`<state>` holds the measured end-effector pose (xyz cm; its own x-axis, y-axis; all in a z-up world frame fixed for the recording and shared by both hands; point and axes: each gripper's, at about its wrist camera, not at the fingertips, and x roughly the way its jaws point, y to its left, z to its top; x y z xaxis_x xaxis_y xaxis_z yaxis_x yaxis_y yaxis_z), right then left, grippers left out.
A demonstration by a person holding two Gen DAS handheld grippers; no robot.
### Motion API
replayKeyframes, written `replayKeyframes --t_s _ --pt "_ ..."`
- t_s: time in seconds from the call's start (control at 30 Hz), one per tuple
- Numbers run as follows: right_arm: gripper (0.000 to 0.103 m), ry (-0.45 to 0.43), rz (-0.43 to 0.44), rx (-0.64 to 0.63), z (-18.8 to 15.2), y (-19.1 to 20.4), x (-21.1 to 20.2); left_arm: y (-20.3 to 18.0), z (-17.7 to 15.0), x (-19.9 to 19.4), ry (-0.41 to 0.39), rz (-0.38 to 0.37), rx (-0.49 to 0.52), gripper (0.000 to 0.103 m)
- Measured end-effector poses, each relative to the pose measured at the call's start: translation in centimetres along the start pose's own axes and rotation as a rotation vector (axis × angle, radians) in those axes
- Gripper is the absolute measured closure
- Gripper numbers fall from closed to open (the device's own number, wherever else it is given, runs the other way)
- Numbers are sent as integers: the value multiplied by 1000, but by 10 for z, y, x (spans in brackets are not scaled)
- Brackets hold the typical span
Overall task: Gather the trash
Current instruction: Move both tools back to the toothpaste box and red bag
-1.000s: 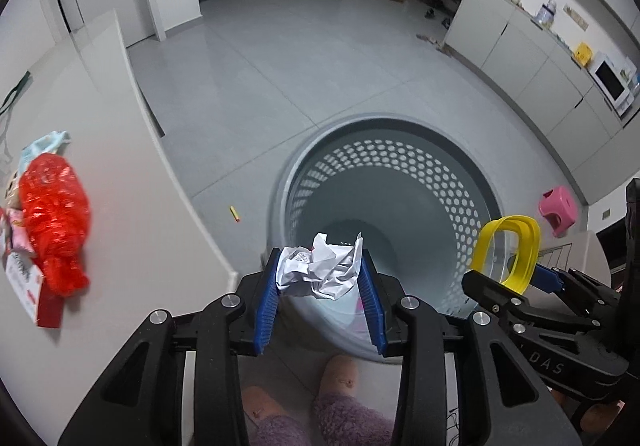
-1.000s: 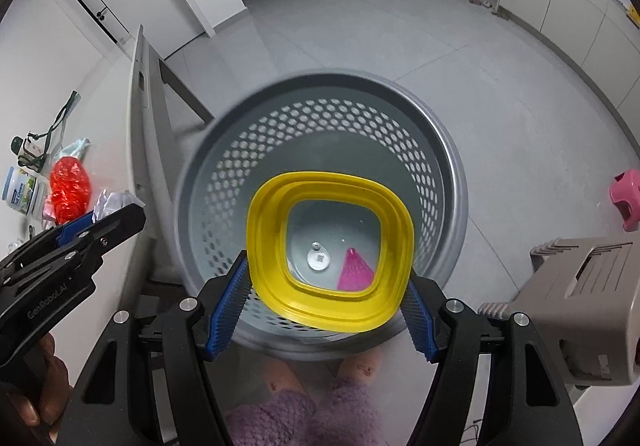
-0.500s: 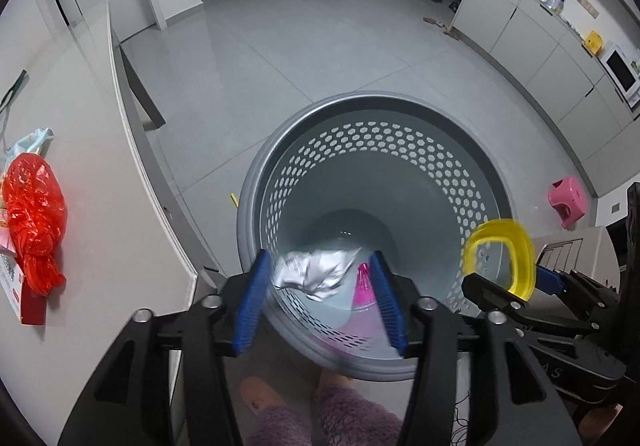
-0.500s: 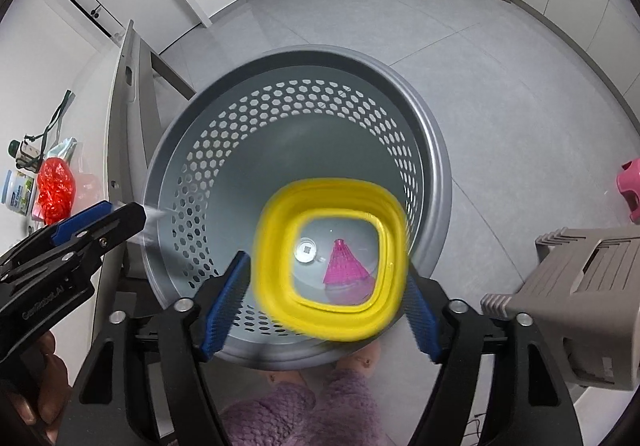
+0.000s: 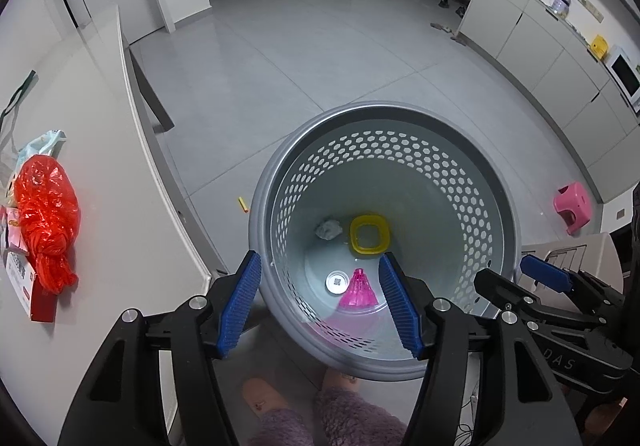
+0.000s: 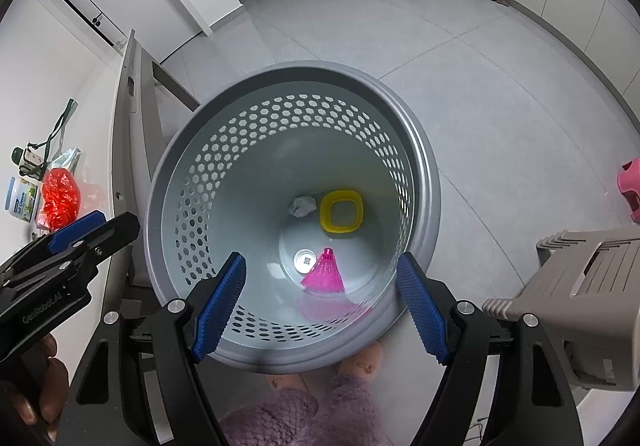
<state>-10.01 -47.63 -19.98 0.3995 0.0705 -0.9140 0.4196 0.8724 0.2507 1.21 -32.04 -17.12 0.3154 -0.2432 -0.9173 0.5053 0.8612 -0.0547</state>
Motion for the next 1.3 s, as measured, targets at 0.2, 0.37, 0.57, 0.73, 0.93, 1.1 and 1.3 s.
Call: replayKeyframes --t_s 0.2,0.37,0.57,0.73,0.93,1.1,1.3 --pt "28 -8 6 -3 2 4 -5 6 1 -10 -13 6 -8 43" --pt "28 -24 7 -12 7 12 -13 14 3 -21 -32 7 -16 42" --pt "28 -48 7 -30 11 28 -22 30 4 -37 -66 11 -27 39" --pt "28 -68 6 -51 14 46 -30 47 3 -51 -91 16 -45 39" --pt "28 -86 3 -86 16 76 -38 77 -1 -72 -123 26 -78 39" --pt "28 -102 18 -123 18 106 -44 102 -7 -89 -148 50 -107 39" --pt "28 -114 44 -182 12 149 -46 143 -23 -105 -161 86 -168 39"
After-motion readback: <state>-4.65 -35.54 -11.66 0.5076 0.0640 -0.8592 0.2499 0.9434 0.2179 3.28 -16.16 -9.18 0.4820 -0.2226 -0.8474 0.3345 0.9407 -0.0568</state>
